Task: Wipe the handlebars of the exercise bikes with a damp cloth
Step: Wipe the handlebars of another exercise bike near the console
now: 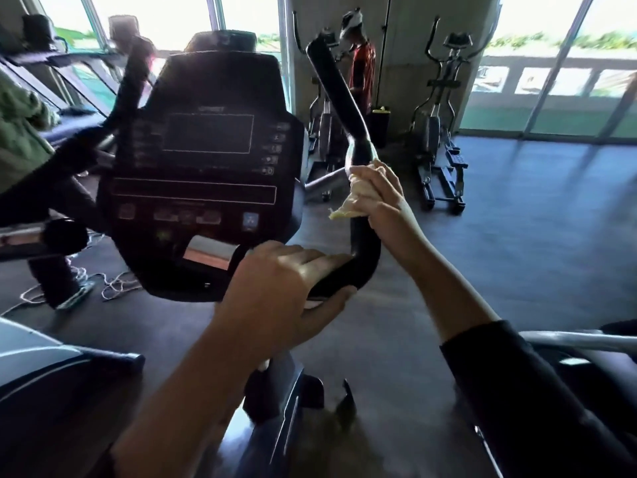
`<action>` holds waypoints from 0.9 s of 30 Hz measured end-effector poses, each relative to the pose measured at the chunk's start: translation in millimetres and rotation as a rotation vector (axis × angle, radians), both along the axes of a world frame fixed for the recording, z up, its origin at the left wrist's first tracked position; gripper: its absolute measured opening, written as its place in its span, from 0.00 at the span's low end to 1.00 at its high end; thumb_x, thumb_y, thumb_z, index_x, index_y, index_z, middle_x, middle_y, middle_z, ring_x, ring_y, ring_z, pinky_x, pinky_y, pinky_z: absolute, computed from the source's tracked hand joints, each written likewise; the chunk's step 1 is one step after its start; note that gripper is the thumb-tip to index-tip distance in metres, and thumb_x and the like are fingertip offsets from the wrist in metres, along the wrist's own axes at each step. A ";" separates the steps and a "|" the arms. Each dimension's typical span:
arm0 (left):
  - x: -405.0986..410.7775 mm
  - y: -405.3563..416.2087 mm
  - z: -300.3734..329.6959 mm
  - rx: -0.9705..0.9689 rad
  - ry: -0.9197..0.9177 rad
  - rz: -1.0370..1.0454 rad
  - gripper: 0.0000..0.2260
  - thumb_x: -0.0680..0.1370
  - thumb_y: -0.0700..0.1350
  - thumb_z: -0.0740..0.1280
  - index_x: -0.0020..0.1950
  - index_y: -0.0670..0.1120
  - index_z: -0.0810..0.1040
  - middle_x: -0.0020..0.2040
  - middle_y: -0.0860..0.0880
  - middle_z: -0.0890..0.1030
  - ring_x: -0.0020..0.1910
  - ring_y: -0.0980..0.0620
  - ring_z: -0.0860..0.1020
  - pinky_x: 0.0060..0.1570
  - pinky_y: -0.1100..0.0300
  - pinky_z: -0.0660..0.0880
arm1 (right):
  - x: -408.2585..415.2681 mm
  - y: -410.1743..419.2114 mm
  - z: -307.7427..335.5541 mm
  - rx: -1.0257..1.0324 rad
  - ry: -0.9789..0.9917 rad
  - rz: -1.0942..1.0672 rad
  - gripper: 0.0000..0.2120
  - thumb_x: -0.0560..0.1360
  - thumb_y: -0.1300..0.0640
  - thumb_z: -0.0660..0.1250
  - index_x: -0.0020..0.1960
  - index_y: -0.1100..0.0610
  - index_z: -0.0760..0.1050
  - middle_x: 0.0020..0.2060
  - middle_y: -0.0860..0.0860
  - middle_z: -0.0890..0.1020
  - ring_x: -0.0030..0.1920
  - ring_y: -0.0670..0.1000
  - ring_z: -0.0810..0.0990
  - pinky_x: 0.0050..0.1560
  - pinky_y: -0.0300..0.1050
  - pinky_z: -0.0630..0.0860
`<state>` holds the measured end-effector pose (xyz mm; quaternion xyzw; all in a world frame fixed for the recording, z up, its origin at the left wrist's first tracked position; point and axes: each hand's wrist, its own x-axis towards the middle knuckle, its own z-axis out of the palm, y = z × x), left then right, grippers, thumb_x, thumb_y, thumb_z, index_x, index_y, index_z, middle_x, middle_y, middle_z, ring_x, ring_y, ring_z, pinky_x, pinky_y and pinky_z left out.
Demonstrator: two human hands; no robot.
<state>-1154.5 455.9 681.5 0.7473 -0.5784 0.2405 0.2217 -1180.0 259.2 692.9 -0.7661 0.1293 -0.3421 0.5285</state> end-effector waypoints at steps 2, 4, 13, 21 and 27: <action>2.5 2.1 -3.3 -0.013 -0.006 -0.021 0.16 0.74 0.57 0.65 0.56 0.49 0.82 0.46 0.55 0.85 0.44 0.55 0.82 0.45 0.60 0.72 | -15.9 16.4 -6.7 0.016 0.011 -0.016 0.21 0.65 0.55 0.68 0.58 0.49 0.76 0.67 0.47 0.68 0.60 0.36 0.69 0.56 0.30 0.69; 4.8 4.3 -6.6 -0.016 -0.021 -0.036 0.17 0.75 0.56 0.65 0.57 0.49 0.82 0.48 0.54 0.85 0.47 0.54 0.82 0.47 0.57 0.74 | -33.9 32.1 -19.1 0.005 0.008 -0.010 0.27 0.59 0.45 0.64 0.58 0.49 0.74 0.66 0.48 0.69 0.64 0.42 0.69 0.63 0.35 0.67; 9.7 17.0 -7.2 -0.034 -0.042 -0.049 0.17 0.74 0.56 0.65 0.57 0.48 0.82 0.50 0.54 0.85 0.50 0.53 0.82 0.52 0.57 0.69 | -17.7 22.1 -11.2 0.025 0.121 -0.119 0.20 0.63 0.53 0.64 0.54 0.38 0.76 0.60 0.53 0.76 0.55 0.59 0.77 0.60 0.65 0.74; 14.6 25.1 -10.7 -0.030 -0.031 -0.010 0.20 0.74 0.59 0.63 0.59 0.50 0.82 0.53 0.53 0.84 0.52 0.53 0.81 0.56 0.55 0.71 | -35.8 51.8 -22.3 -0.028 0.098 -0.207 0.19 0.71 0.59 0.64 0.59 0.43 0.74 0.59 0.48 0.75 0.59 0.49 0.74 0.60 0.48 0.73; 20.2 32.9 -8.8 -0.054 -0.024 0.009 0.20 0.74 0.60 0.64 0.58 0.50 0.82 0.55 0.54 0.84 0.54 0.53 0.81 0.58 0.53 0.73 | -29.7 53.7 -17.3 0.034 0.143 -0.259 0.23 0.69 0.54 0.62 0.64 0.44 0.73 0.60 0.50 0.76 0.58 0.49 0.77 0.61 0.44 0.73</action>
